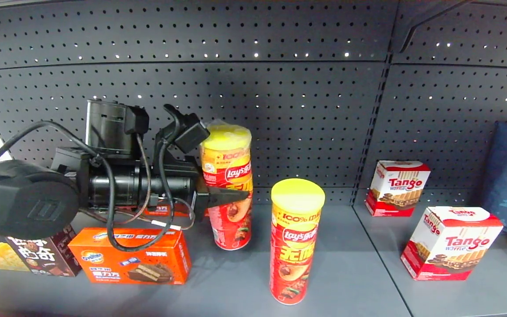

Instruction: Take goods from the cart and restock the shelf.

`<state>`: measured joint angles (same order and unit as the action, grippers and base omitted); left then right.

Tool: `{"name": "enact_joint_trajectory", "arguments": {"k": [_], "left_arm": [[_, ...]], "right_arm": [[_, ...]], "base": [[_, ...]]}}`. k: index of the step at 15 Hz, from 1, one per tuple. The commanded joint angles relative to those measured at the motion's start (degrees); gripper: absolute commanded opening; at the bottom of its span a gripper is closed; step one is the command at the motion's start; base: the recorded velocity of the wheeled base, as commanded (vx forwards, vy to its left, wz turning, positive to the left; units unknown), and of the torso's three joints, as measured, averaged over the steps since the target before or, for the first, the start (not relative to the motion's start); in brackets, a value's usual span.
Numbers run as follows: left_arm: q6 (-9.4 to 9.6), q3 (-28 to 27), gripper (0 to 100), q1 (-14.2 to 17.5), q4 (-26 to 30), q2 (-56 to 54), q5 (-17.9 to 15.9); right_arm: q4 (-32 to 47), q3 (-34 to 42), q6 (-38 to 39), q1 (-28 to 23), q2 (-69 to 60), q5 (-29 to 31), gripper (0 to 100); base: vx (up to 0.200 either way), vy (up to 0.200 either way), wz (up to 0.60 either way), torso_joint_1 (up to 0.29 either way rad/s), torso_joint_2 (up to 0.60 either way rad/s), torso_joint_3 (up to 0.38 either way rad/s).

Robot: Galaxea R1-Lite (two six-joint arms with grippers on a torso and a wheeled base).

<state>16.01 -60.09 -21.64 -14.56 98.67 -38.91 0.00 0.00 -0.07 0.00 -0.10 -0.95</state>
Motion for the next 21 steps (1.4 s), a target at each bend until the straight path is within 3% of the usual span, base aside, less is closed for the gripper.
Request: {"name": "enact_joint_trajectory", "arguments": {"k": [1, 5, 11, 15, 21], "left_arm": [[2.10, -3.28, 0, 0.02, 1.81, 2.58, -0.37], [3.33, -5.92, 0, -0.25, 2.08, 5.66, -1.34], [3.07, -11.37, 0, -0.86, 2.60, 11.98, -1.78], [3.24, -13.39, 0, -0.77, 2.69, 14.44, -5.21], [3.42, -16.90, 0, -0.69, 1.81, 19.45, -5.30]], "right_arm": [[0.00, 0.00, -0.01, 0.00, 0.10, -0.02, 100], [0.00, 0.00, -0.01, 0.00, 0.10, -0.02, 100], [0.00, 0.00, -0.01, 0.00, 0.10, -0.02, 100], [0.00, 0.00, -0.01, 0.00, 0.10, -0.02, 100], [0.00, 0.00, -0.01, 0.00, 0.10, -0.02, 100]], "base": [[0.000, 0.000, 0.00, 0.000, 0.00, 0.000], [0.000, 0.000, 0.00, 0.000, 0.00, 0.000], [0.000, 0.000, 0.00, 0.000, 0.00, 0.000], [0.000, 0.000, 0.00, 0.000, 0.00, 0.000], [0.000, 0.000, 0.00, 0.000, 0.00, 0.000]]}}
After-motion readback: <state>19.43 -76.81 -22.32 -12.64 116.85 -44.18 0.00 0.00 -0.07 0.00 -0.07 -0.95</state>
